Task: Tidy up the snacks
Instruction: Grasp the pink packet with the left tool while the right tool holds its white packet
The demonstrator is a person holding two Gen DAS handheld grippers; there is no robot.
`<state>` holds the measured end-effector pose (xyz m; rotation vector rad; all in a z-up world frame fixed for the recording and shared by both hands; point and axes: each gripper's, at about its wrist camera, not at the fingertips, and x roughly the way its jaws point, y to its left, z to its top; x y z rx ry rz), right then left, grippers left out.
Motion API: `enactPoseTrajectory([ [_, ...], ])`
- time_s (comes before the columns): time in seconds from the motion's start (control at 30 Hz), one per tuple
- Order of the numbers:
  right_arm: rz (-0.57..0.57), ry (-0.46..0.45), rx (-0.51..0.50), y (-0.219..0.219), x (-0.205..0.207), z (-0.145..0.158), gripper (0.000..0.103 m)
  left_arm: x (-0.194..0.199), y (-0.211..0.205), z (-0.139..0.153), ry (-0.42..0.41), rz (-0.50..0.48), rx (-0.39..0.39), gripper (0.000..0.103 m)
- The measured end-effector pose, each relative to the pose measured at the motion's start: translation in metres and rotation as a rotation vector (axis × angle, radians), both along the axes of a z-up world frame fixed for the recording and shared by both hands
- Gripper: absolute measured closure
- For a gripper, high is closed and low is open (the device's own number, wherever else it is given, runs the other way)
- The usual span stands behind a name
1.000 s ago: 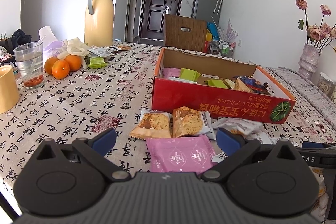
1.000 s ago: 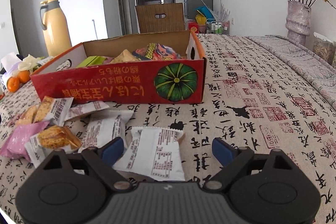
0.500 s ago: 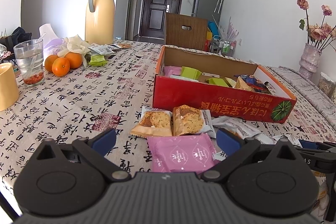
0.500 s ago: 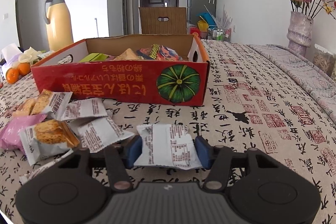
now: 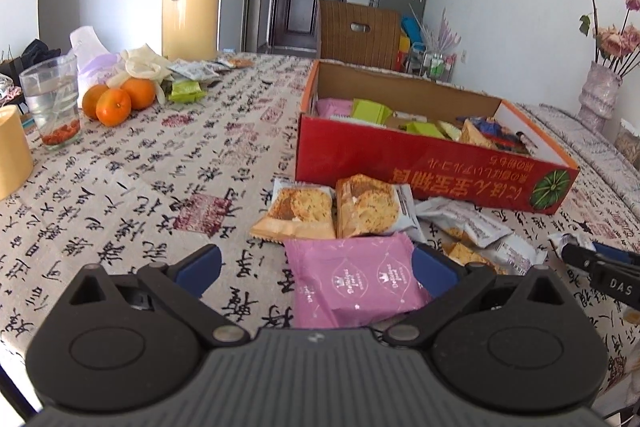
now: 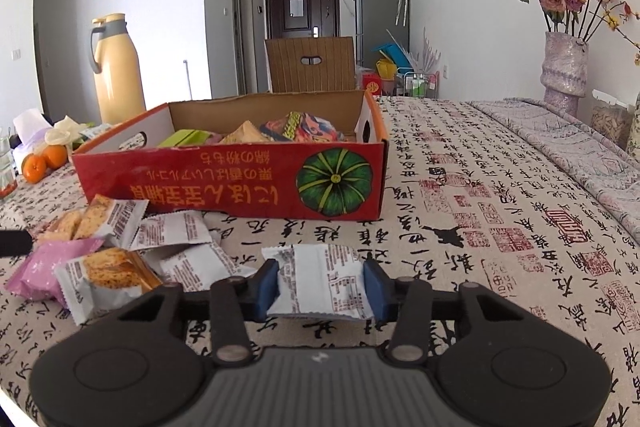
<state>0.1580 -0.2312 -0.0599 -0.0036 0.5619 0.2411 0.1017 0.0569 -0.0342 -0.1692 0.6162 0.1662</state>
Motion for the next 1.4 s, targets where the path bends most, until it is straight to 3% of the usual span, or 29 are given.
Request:
enactPoseTrajectory([
  [0.47,-0.005,-0.012,0.032,-0.012,-0.006,0.000,0.058,0.053,-0.019,-0.019,0.193,0.021,0.005,0.000],
  [0.77,0.009,-0.012,0.048,-0.013,-0.006,-0.002,0.058,0.050,-0.033,-0.026,0.198,0.016,0.074,0.000],
  [1.2,0.016,-0.017,0.044,-0.010,-0.010,0.000,0.058,0.030,-0.028,-0.021,0.121,0.029,0.067,0.036],
  [1.4,0.015,-0.023,0.042,-0.009,-0.013,0.002,0.058,0.023,-0.023,-0.019,0.099,0.032,0.059,0.039],
])
